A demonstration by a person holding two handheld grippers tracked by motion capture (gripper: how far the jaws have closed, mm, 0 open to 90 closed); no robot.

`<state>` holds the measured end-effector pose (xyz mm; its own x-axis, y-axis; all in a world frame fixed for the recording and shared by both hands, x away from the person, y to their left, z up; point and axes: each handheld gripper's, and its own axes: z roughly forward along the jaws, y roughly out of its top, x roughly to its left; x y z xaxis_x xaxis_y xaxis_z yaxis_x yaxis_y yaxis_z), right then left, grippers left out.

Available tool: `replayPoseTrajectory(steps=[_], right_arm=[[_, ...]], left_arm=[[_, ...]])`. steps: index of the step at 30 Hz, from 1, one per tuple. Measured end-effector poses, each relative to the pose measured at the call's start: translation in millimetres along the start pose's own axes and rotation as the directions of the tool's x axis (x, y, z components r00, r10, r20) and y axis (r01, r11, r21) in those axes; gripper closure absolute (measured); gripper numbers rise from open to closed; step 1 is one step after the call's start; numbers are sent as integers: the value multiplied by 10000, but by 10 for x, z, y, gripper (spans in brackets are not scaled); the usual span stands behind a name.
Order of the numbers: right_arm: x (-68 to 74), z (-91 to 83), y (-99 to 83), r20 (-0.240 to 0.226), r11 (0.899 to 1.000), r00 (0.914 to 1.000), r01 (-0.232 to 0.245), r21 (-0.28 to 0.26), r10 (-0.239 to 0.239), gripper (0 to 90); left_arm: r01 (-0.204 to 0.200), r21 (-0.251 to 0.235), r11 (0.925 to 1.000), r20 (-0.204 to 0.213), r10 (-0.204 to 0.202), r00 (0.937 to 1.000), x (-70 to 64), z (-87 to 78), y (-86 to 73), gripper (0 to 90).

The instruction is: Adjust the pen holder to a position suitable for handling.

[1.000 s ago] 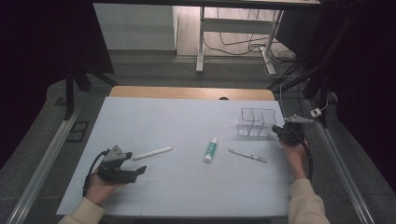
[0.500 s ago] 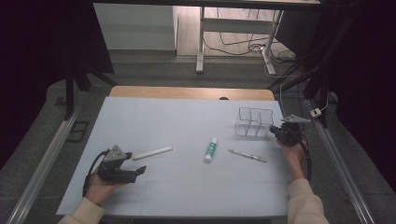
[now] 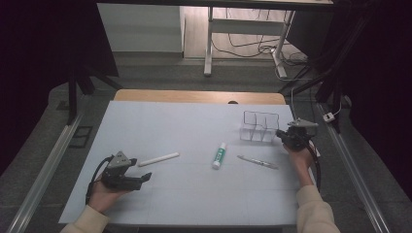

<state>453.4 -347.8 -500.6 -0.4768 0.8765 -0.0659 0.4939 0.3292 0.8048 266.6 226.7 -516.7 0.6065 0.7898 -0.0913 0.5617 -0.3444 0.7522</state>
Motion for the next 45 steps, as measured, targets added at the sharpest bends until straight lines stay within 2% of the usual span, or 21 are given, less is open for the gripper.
replayPoseTrajectory(steps=[11,19,32,43,45], right_arm=[[136,66,50,-299,9999,9994,155,18,-154,892],[260,122,103,-413,9989,9981,464,49,-461,892],[364,231,190,-443,9986,9977,522,19,-521,892],[430,312,236,-625,9996,9976,291,-62,-294,892],[450,321,252,-657,9993,9971,375,6,-374,892]], left_arm=[[-20,31,10000,-36,20,10000,0,3,0,189],[-22,36,10000,-54,22,10000,2,2,0,188],[-30,37,10000,-60,30,10000,-2,-1,0,189],[-44,63,10000,-62,44,10000,-1,2,-3,188],[-40,63,10000,-62,40,10000,-1,2,-3,189]])
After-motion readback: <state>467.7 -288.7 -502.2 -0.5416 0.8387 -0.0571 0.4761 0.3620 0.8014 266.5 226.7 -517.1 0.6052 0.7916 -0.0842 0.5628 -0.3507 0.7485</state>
